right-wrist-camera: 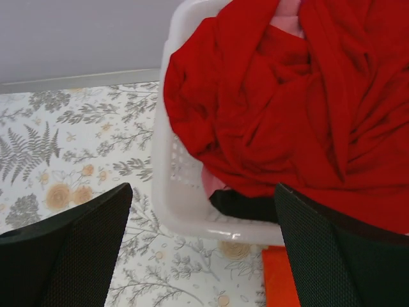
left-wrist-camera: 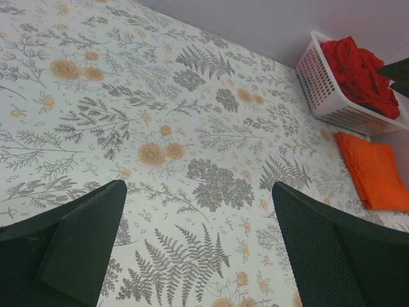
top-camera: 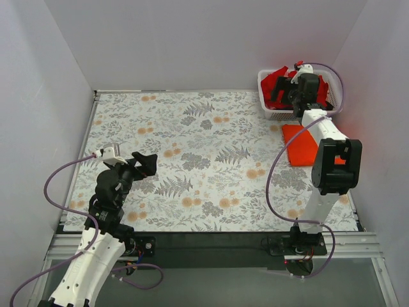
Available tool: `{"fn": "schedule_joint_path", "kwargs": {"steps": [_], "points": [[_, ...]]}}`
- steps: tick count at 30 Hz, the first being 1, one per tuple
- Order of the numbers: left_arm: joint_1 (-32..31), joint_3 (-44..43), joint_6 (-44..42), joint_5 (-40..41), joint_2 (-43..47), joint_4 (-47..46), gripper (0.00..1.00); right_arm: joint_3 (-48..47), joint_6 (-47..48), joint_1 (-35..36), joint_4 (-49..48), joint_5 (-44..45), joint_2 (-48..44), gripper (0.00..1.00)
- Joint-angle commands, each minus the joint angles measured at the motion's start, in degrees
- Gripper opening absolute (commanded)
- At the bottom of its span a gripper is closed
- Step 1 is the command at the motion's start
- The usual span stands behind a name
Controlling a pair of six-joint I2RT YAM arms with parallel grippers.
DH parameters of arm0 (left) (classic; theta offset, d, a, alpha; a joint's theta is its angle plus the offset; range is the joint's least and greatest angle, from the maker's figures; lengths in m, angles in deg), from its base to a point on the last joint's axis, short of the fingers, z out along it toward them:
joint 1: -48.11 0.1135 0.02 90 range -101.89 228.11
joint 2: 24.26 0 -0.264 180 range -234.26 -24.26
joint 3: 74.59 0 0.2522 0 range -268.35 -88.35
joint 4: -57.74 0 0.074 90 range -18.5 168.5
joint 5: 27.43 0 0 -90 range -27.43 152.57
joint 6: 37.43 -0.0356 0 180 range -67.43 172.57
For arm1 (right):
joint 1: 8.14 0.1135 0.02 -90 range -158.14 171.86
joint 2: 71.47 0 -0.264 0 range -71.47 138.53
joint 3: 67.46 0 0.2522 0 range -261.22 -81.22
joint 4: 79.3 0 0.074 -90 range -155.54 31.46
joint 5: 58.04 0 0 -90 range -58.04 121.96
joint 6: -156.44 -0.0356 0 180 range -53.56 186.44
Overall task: Fold and stack the t-shirts
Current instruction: Grab the tshirt from the pile
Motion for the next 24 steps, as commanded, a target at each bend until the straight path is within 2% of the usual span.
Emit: {"fn": "schedule_joint_path", "kwargs": {"steps": [1, 6, 12, 13, 15, 18, 19, 21, 22, 24], "points": [[-0.50, -2.13, -0.96, -0.96, -1.08, 0.47, 0.98, -7.52, -0.34, -1.36, -1.62, -2.27, 5.05, 0.97], [-0.51, -2.22, -1.13, -1.05, -2.31, 0.39, 0.98, -17.80, -0.26, -3.65, -1.70, -4.20, 15.60, 0.89], [-0.59, -2.31, -1.49, -1.14, -3.89, 0.21, 0.98, -25.02, 2.11, -3.74, -1.79, -3.33, 24.48, 0.80], [-0.59, -2.40, -1.49, -1.22, -3.89, 0.30, 0.98, -26.25, 2.29, -3.74, -1.79, -3.41, 25.18, 0.74], [-0.51, -2.40, -1.57, -1.31, -4.42, 0.04, 0.98, -26.96, 2.64, -3.74, -1.79, -3.67, 26.42, 0.69], [-0.51, -2.31, -1.66, -1.49, -4.86, -0.23, 0.98, -26.87, 3.34, -3.74, -1.79, -4.29, 26.68, 0.48], [-0.59, -2.31, -1.75, -1.57, -4.86, -0.23, 0.98, -26.70, 3.43, -3.74, -1.70, -4.73, 26.60, 0.27], [-0.59, -2.31, -1.75, -1.84, -4.77, -0.40, 0.98, -25.12, 3.70, -3.74, -1.79, -5.78, 25.19, 0.07], [-0.59, -2.40, -1.92, -1.75, -4.86, -0.23, 0.98, -24.51, 3.87, -3.65, -1.88, -6.13, 24.32, 0.01], [-0.59, -2.40, -2.01, -1.66, -4.51, -0.32, 0.98, -22.75, 4.40, -3.56, -2.05, -6.84, 21.33, 0.01]]}}
